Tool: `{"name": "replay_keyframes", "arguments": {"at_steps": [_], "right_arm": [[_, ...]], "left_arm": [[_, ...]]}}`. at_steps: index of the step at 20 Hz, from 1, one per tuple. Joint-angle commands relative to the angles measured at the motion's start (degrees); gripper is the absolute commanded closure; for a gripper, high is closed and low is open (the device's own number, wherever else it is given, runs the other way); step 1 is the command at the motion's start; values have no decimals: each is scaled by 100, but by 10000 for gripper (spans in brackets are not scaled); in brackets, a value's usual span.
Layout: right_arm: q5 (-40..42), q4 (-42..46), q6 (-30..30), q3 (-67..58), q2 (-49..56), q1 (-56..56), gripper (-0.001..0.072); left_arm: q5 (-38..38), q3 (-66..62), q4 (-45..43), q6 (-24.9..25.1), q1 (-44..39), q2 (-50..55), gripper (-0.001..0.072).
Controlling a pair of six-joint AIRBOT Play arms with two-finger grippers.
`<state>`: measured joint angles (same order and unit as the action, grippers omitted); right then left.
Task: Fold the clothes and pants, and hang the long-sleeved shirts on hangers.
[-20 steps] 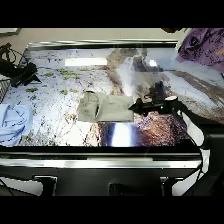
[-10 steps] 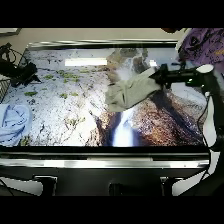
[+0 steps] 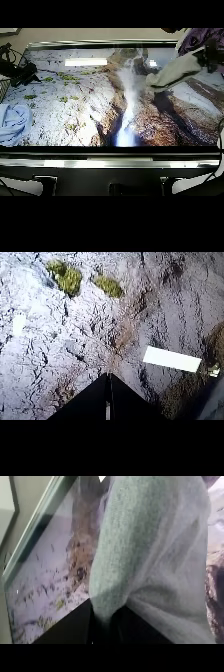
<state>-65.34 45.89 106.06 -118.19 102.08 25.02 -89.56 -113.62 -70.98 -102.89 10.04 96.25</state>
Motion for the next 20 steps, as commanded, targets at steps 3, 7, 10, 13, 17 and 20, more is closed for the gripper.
{"name": "replay_keyframes", "arguments": {"at_steps": [3,7,10,13,17,20], "right_arm": [[232,949,964,-59,-262,815,677],[-564,1843,1495,254,-428,1266,675],[-986,2927,1683,935,-813,1342,675],[-1064,3558,1711,2092,-1392,1342,675],[-907,4253,2020,3971,-2391,1342,674],[-868,4747,2304,5084,-3115,1342,674]], "left_arm": [[-4,0,0,-9,0,0,685],[-68,0,-2,-17,0,0,684],[-103,0,-2,-17,0,0,684],[-105,0,0,-17,0,0,684],[-107,0,0,-17,0,0,684],[-107,0,2,-17,-2,0,684]]}}
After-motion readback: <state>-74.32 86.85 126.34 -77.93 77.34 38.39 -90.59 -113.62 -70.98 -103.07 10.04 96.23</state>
